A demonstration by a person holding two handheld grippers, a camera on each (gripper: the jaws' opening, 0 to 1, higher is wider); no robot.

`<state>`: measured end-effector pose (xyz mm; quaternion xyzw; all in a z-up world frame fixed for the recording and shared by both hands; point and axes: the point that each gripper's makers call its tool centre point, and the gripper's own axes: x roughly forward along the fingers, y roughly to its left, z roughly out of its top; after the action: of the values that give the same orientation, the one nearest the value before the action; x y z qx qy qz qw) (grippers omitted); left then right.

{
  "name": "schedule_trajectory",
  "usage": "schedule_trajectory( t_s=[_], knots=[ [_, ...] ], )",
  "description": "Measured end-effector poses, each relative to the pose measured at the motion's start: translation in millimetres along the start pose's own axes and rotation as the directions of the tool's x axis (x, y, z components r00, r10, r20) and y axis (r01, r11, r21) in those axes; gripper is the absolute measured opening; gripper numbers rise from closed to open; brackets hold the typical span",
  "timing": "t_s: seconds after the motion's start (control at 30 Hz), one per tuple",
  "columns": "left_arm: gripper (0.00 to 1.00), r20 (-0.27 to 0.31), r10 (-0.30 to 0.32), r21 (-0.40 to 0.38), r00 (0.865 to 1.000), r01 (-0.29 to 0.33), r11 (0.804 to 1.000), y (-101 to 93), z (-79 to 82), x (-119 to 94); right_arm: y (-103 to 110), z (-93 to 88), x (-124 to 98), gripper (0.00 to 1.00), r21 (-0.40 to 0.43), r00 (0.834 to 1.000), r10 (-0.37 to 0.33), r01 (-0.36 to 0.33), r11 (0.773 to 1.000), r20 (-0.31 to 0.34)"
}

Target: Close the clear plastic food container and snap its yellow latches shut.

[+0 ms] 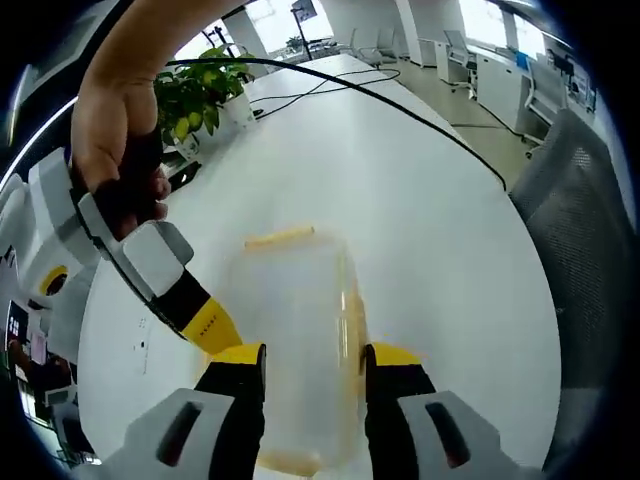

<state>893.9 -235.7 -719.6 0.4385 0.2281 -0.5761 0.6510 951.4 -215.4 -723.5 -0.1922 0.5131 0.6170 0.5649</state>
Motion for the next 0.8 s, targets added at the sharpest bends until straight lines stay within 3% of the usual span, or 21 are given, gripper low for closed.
schedule_trajectory(
  t_s=[0.37,0.43,0.8],
  knots=[
    [0.34,-0.015,-0.034,0.003,0.999,0.034,0.999,-0.5,-0.5,-0.7,-3.5,0.3,1.1,0.30,-0.006,0.999,0.049,-0.049,0.999,-0.007],
    [0.34,-0.014,-0.037,0.003,0.999,0.037,0.999,-0.7,-0.3,-0.7,-2.2,-3.9,1.8,0.32,0.042,0.998,0.061,-0.060,0.997,-0.023],
    [0.37,-0.004,-0.028,-0.021,1.000,0.028,0.999,0.3,2.7,2.4,-19.0,1.4,-0.3,0.31,0.008,0.998,0.060,-0.060,0.998,-0.011]
  ],
)
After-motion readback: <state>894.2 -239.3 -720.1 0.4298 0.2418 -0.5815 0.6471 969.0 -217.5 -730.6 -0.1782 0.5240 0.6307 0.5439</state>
